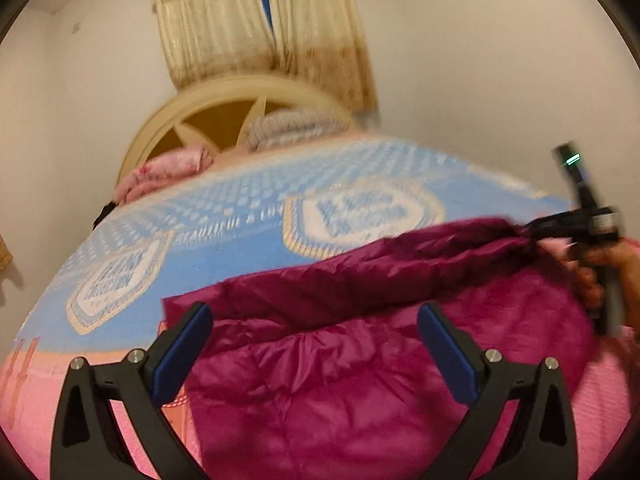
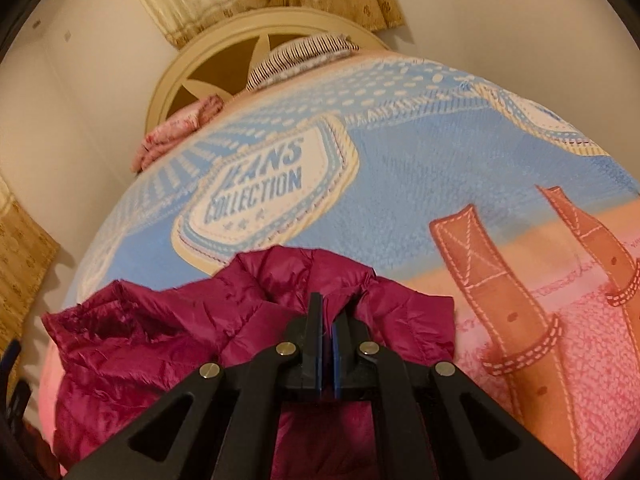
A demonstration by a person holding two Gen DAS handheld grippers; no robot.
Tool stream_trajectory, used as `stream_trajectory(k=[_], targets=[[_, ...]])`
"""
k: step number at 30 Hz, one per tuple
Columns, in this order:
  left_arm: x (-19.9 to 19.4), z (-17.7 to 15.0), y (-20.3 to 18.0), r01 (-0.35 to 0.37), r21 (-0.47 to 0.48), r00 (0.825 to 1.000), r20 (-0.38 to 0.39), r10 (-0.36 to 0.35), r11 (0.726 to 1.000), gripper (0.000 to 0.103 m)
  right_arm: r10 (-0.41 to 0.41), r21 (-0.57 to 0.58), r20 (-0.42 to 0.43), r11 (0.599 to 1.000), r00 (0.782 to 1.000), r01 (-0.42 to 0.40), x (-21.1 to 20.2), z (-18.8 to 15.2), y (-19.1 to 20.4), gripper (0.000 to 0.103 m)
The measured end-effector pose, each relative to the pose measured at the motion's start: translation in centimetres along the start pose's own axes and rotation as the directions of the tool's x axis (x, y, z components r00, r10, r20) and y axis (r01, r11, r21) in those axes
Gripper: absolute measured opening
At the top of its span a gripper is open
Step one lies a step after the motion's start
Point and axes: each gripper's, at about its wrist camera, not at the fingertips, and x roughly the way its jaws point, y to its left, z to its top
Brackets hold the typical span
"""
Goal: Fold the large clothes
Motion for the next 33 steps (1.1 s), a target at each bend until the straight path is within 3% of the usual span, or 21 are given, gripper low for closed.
stream_trajectory(k=[6,7,9,10,11,14,16,18,19,20,23,27,30,33], targets=[[6.9,-1.7,0.7,-0.096,-0.056,0.982,-0.168,0.085,0.994,0.103,-0.048,0.001,0.051,0.999,0.998,0.048,-1.4,-0.1,0.6,0.008],[7.2,-2.2,0.8,-0.092,-0.072,0.981,-0.18,0.078,0.993,0.103,-0.051,0.0,0.062,0.999,0.997,0.051,-1.7,0.0,0.7,0.014],[7.3,-2.7,0.8,-0.101,-0.087,0.979,-0.183,0.084,0.991,0.103,-0.052,-0.011,0.101,0.998,0.994,0.054,-3.0,0.1,1.5,0.037],[7.2,-2.9,0.7,-0.107,-0.088,0.98,-0.18,0.09,0.99,0.103,-0.042,-0.022,0.124,0.999,0.991,0.045,-3.8,0.2,2.2,0.055],[7.0,-2.9,0.7,-0.11,-0.089,0.98,-0.178,0.093,0.99,0.103,-0.029,-0.029,0.14,0.999,0.99,0.033,-4.3,0.2,2.7,0.062],[7.1,-2.7,0.5,-0.131,-0.092,0.976,-0.185,0.112,0.987,0.103,0.047,-0.071,0.17,0.997,0.984,-0.035,-5.7,0.1,5.1,0.062],[7.6,-2.8,0.6,-0.153,-0.106,0.972,-0.195,0.131,0.982,0.103,0.092,-0.124,0.131,0.989,0.987,-0.076,-5.3,-0.4,7.5,0.062],[7.7,-2.6,0.8,-0.161,-0.117,0.97,-0.203,0.134,0.98,0.103,0.119,-0.175,0.076,0.979,0.99,-0.105,-4.1,-1.1,9.7,0.052],[8.0,-2.3,0.8,-0.17,-0.118,0.968,-0.208,0.143,0.978,0.103,0.116,-0.205,0.053,0.973,0.992,-0.102,-3.2,-1.5,10.7,0.042],[7.6,-2.0,0.8,-0.177,-0.123,0.968,-0.201,0.15,0.977,0.103,0.106,-0.224,0.041,0.97,0.994,-0.094,-2.6,-1.7,11.3,0.039],[5.6,-0.4,0.2,-0.124,-0.145,0.987,-0.119,0.107,0.982,0.103,0.067,-0.246,-0.019,0.967,0.998,-0.07,0.9,-2.5,12.3,0.038],[5.1,1.1,-1.9,-0.103,-0.065,0.993,-0.055,0.1,0.993,0.103,0.034,-0.223,-0.047,0.974,0.998,-0.043,3.6,-3.1,11.6,0.038],[7.6,0.5,-2.3,-0.116,-0.052,0.987,-0.122,0.109,0.992,0.103,0.032,-0.212,-0.047,0.976,0.998,-0.041,4.4,-3.5,11.2,0.038],[9.8,-0.6,-1.2,-0.114,-0.117,0.978,-0.19,0.09,0.987,0.103,0.036,-0.211,-0.044,0.976,0.998,-0.045,4.6,-3.6,11.0,0.038]])
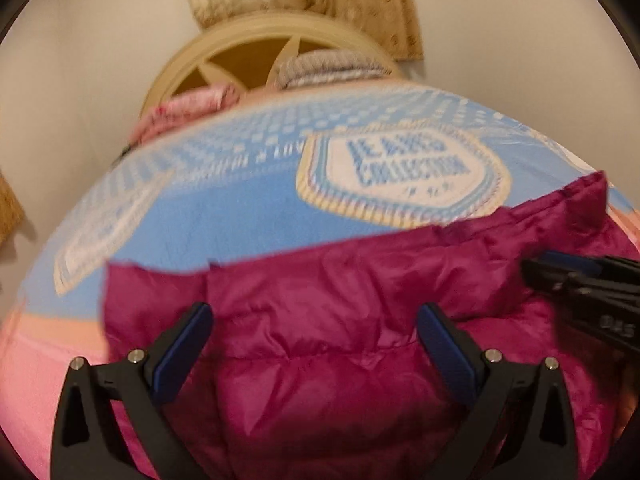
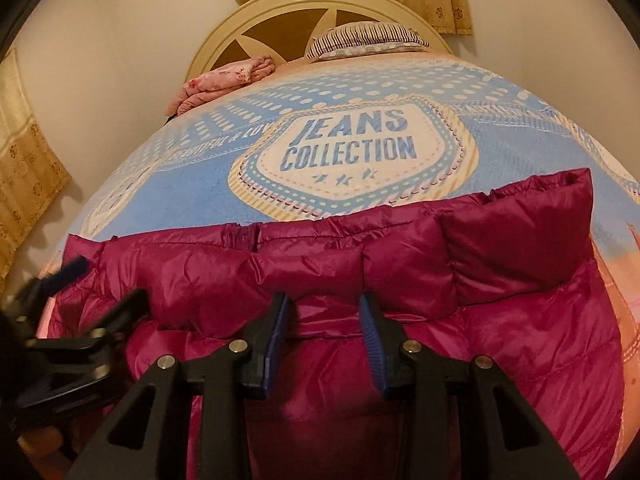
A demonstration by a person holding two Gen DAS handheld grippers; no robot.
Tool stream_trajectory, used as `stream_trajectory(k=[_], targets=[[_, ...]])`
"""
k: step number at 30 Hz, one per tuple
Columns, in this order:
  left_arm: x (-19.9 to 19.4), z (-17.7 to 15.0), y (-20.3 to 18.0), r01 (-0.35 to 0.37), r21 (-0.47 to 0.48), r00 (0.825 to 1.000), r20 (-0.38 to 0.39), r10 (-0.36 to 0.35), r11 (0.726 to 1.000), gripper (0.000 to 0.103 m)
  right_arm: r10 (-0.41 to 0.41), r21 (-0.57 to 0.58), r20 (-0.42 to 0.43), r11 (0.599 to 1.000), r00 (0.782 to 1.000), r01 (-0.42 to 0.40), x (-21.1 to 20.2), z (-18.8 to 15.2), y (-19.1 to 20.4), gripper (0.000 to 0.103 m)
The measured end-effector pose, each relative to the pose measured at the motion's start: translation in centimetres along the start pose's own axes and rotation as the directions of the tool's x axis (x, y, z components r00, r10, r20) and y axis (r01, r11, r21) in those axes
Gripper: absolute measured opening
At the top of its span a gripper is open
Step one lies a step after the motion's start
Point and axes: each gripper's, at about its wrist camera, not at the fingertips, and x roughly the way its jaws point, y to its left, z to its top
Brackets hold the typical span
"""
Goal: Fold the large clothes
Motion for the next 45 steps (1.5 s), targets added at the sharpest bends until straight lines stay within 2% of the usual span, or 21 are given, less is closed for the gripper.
stream_trajectory(k=[6,17,45], targets=[[0.7,-0.8,0.6,0.026,-0.054,0.999,-0.023,-0.027,0.998,0.103,0.022,0.015,0.003,1.0,1.0,-0.022,0.5,-0.3,-0.6,0.038],[1.7,-1.2,0.1,0.01,-0.038,0.999,-0.046,-0.012,0.999,0.103,0.025,0.028,-0.003,0.999,1.0,-0.025,1.0,-0.7,-0.9,0.037],[3.1,-1.3,-0.3,-0.012,-0.016,0.995,-0.099,0.011,1.0,0.103,-0.04,-0.017,-0.04,0.999,0.998,0.04,2.3,-0.9,0.0,0.037]])
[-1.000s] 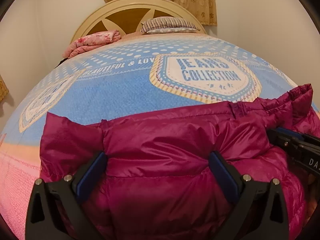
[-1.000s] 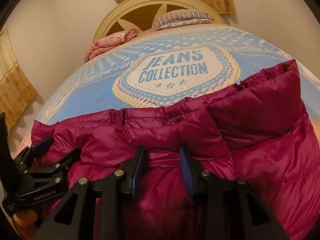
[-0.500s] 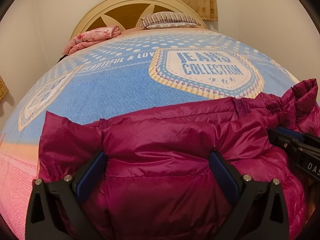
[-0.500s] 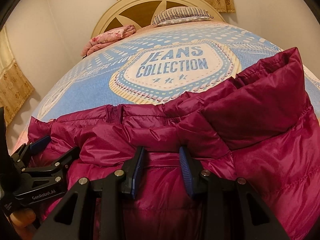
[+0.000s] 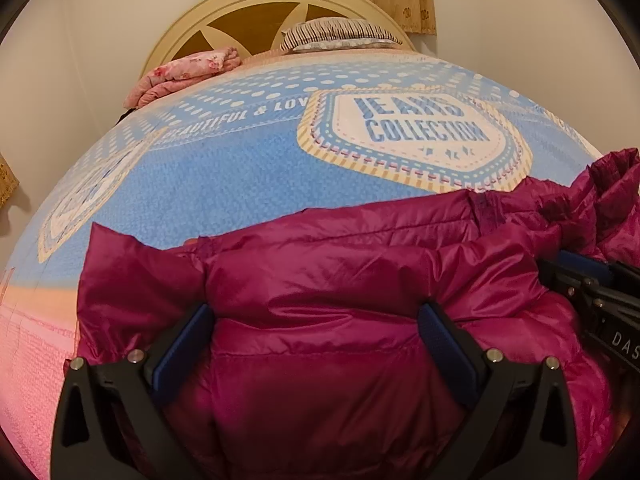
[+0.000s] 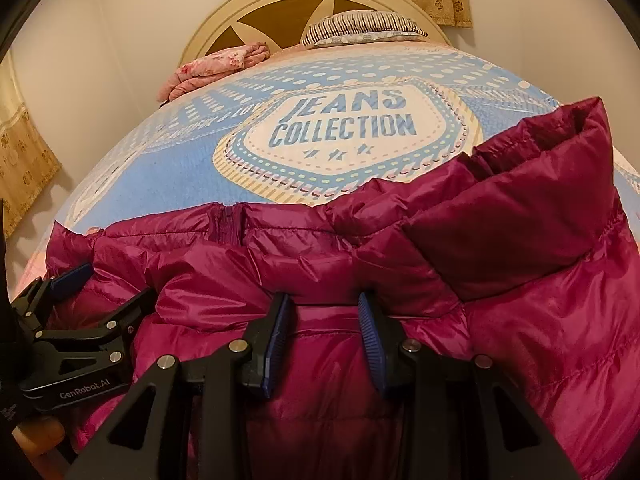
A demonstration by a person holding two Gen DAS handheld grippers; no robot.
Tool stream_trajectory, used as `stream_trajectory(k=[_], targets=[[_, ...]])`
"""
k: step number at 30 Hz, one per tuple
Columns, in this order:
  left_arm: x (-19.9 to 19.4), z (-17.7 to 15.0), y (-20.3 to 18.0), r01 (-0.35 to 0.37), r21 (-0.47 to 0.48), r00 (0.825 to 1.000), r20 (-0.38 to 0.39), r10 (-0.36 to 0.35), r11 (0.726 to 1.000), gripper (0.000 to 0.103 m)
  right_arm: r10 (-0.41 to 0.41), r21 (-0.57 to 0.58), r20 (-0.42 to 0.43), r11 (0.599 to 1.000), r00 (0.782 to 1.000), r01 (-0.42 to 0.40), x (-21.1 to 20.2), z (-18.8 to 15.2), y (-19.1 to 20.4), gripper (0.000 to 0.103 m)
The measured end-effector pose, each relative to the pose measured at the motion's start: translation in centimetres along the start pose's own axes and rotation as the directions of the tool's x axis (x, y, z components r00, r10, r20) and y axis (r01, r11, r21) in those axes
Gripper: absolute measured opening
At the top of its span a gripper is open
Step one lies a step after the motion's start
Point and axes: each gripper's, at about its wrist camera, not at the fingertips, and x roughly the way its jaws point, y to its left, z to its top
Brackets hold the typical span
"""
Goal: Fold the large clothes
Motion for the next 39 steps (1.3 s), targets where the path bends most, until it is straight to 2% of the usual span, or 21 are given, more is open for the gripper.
stream_trajectory(k=[26,30,34,37,39], targets=[[0.5,-0.1,-0.1,-0.007,0.004,1.0,-0.021,0.007,1.0,0.103,-0.015,-0.013,-0.01,1.0,1.0,0.015,0.1,0.1,0.3,0.038],[0.6,-0.2,-0.1,-0.013,0.007,1.0,-0.02,0.013,1.0,0.103,0.002,0.001,0.009,1.0,1.0,-0.002,-1.1,0.0,0.1,0.038],[0.7,-0.1,-0.1,-0.013,0.006,1.0,-0.022,0.013,1.0,0.103,0.038,-0.002,0.064,0.999,0.997,-0.038,-3.8,-0.6,1.0,0.038],[0.7,-0.1,-0.1,-0.011,0.003,1.0,-0.022,0.011,1.0,0.103,0.084,-0.065,0.095,0.995,0.992,-0.078,-5.6,-1.5,3.0,0.038],[0.7,-0.1,-0.1,-0.01,0.002,1.0,-0.022,0.01,1.0,0.103,0.081,-0.094,0.091,0.993,0.993,-0.073,-5.7,-2.2,4.0,0.038]])
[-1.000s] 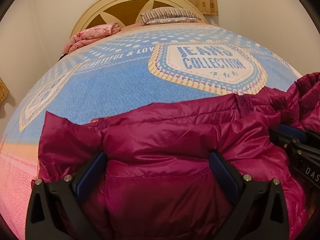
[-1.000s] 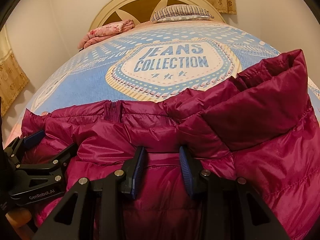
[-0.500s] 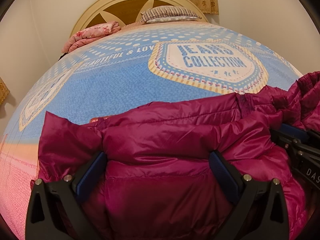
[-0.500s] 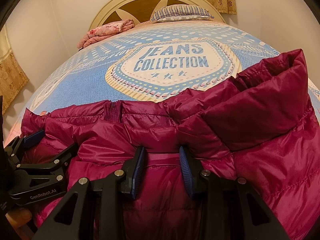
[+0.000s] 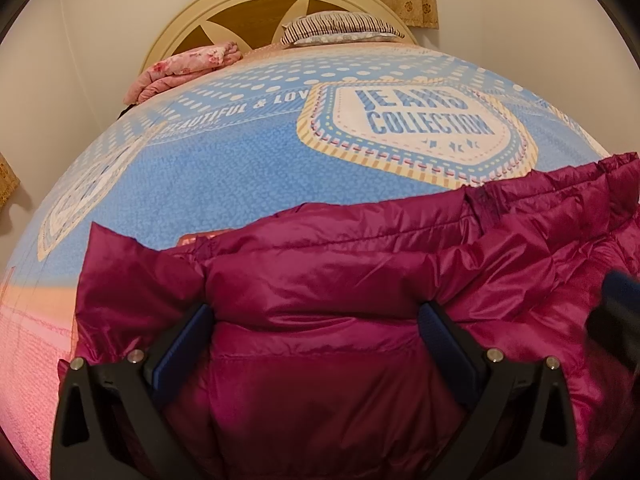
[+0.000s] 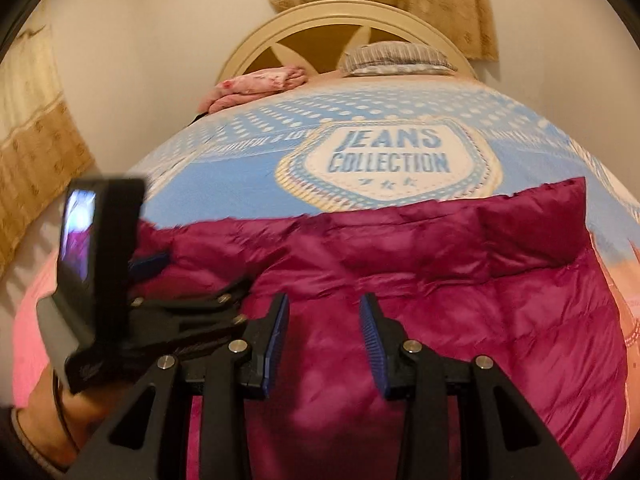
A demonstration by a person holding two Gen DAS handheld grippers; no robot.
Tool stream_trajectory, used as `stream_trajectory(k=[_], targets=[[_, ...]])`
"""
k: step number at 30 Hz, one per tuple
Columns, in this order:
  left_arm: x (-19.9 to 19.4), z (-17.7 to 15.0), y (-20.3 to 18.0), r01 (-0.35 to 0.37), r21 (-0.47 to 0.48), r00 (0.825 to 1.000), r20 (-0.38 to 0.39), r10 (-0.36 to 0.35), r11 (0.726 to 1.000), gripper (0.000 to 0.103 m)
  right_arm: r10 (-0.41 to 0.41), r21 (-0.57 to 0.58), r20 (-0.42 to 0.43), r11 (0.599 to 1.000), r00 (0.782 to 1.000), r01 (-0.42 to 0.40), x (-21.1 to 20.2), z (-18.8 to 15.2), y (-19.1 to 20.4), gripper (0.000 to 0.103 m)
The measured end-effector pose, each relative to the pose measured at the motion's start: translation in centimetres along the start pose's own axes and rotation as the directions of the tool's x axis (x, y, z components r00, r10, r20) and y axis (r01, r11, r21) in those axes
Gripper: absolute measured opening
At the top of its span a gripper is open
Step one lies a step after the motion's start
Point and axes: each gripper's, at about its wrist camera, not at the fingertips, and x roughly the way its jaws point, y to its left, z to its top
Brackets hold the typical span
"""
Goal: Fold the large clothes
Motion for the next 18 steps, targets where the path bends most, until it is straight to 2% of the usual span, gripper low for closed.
stream_trajectory(k=[3,10,18], targets=[[0.0,0.0,0.0,0.002,-0.002,1.0,0.002,-0.002,1.0,0.103,-0.027,0.002,-0.03,1.0,0.999,0.027,1.2,-0.8,0.1,0.038],[-0.1,0.1,0.1,0.003,-0.006,1.0,-0.002,-0.003,1.0,0.103,0.02,0.058,-0.071,0.998,0.997,-0.016,3.1,-1.4,-1.3,0.038],[-0.5,0.1,0.3,0.003,-0.006,1.0,0.008,-0.003,1.0,0.103,-0.003,0.038,-0.087,0.999,0.996,0.006,3.9,-1.6,-0.7,0.038]])
